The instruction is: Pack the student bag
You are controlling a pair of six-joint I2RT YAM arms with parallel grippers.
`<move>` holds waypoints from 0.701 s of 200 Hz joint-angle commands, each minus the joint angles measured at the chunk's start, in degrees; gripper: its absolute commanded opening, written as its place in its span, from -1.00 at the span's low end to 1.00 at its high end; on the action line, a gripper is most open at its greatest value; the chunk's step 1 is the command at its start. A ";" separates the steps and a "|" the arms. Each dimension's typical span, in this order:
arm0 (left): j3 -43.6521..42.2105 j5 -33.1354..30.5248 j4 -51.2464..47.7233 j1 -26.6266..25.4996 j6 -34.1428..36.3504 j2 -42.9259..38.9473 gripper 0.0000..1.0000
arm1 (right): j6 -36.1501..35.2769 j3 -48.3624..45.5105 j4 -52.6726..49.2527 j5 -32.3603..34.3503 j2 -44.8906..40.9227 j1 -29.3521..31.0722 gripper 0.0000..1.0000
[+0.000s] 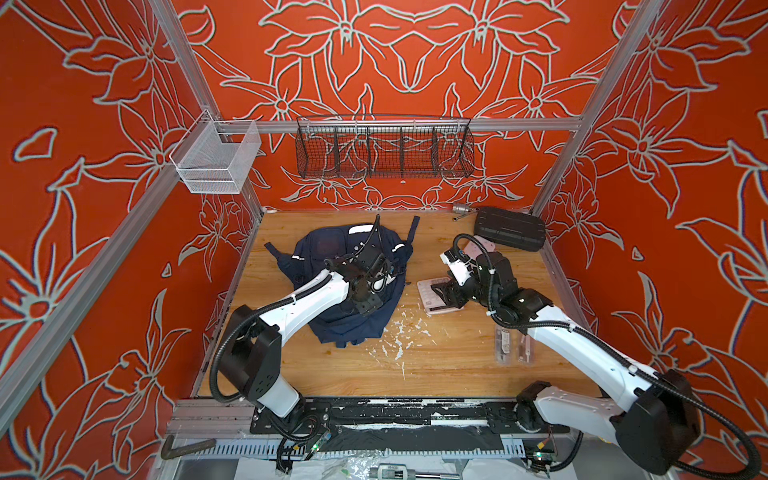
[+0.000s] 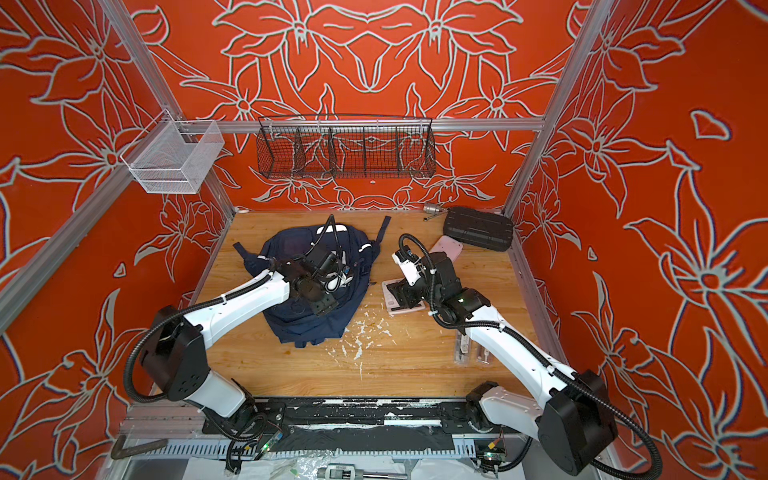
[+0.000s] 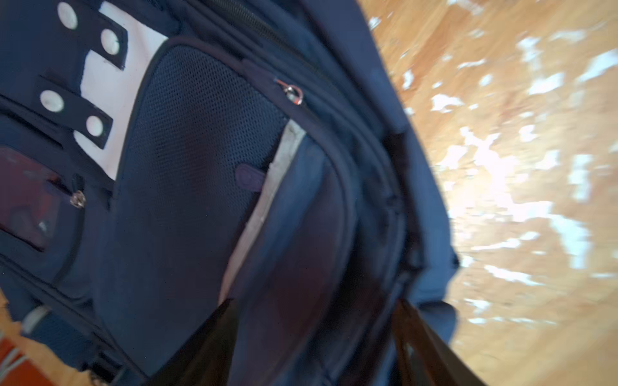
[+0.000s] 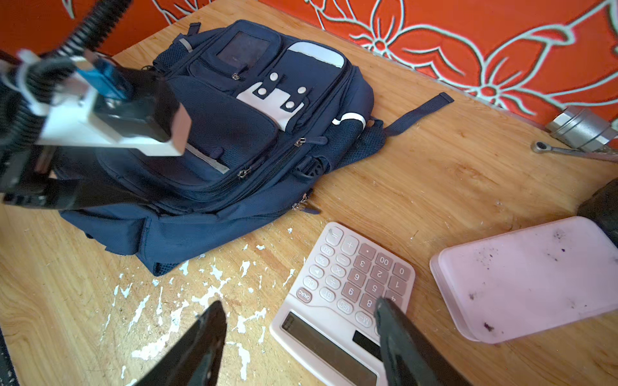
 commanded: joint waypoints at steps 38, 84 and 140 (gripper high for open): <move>0.47 -4.02 5.42 0.02 5.76 6.02 0.41 | 1.92 -0.30 -2.49 1.52 -1.84 -0.03 0.45; 2.27 -6.94 4.60 0.01 2.98 8.49 -1.00 | 2.39 1.70 -2.28 -0.32 0.63 0.02 0.37; -1.18 -6.64 8.17 -0.01 2.01 -4.69 -1.00 | 0.94 7.63 -3.21 -3.97 5.97 0.05 0.23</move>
